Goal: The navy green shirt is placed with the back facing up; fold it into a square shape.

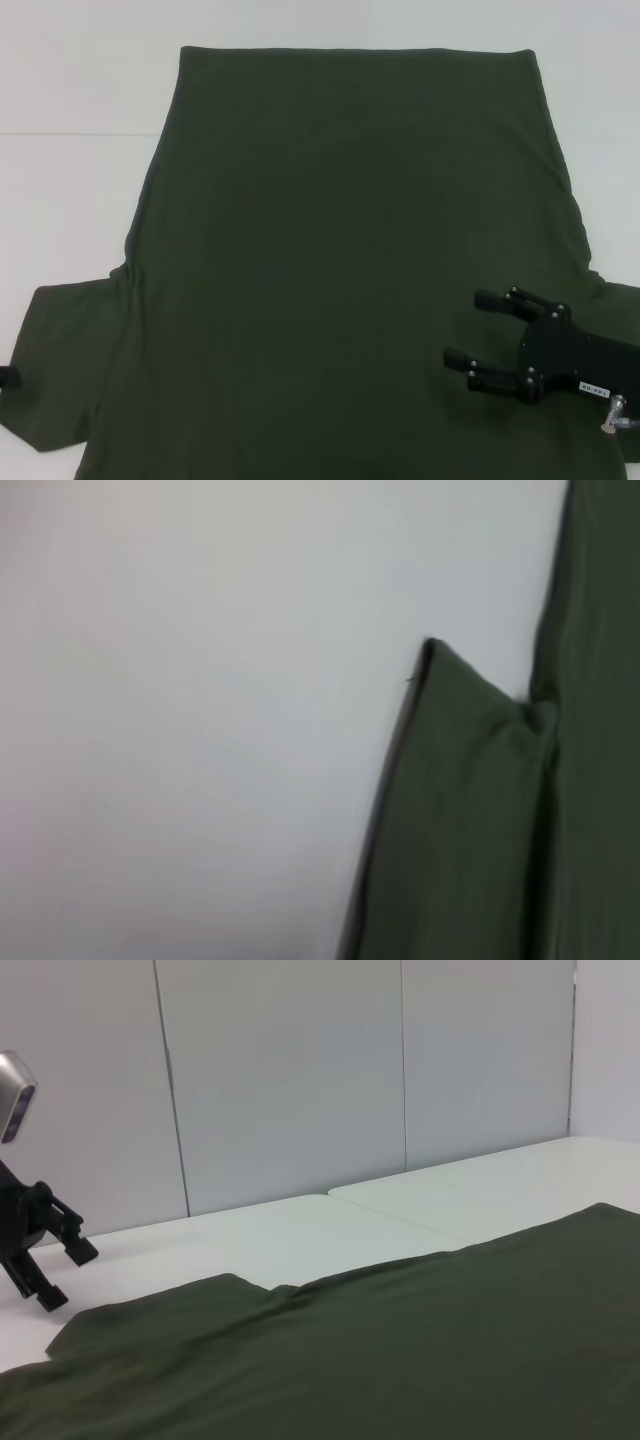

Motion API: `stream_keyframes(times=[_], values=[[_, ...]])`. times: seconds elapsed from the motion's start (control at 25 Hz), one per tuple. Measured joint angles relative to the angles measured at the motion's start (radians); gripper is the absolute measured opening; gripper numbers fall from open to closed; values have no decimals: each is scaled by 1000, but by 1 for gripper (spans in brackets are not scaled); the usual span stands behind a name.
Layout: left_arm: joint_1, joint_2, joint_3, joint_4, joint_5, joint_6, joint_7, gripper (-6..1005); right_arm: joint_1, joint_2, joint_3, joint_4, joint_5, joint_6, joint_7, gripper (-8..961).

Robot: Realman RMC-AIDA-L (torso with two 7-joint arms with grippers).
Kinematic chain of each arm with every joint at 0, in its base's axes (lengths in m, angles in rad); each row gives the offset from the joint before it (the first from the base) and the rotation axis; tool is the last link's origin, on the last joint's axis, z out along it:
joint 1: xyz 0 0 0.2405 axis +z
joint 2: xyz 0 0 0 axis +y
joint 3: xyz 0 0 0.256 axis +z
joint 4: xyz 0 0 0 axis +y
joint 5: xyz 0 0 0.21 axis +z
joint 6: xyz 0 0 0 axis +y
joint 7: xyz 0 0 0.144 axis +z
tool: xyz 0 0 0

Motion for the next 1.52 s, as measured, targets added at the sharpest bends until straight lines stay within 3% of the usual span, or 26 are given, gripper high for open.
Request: stream_keyframes(times=[1.04,1.52], values=[[-20,0,3,-42,16,-43,-2,913,-4,0,0,1,0,-7,0,922],[-35,1,9,-87,18,-67,-1,867,-4,0,0,-2,2,-9,0,922]])
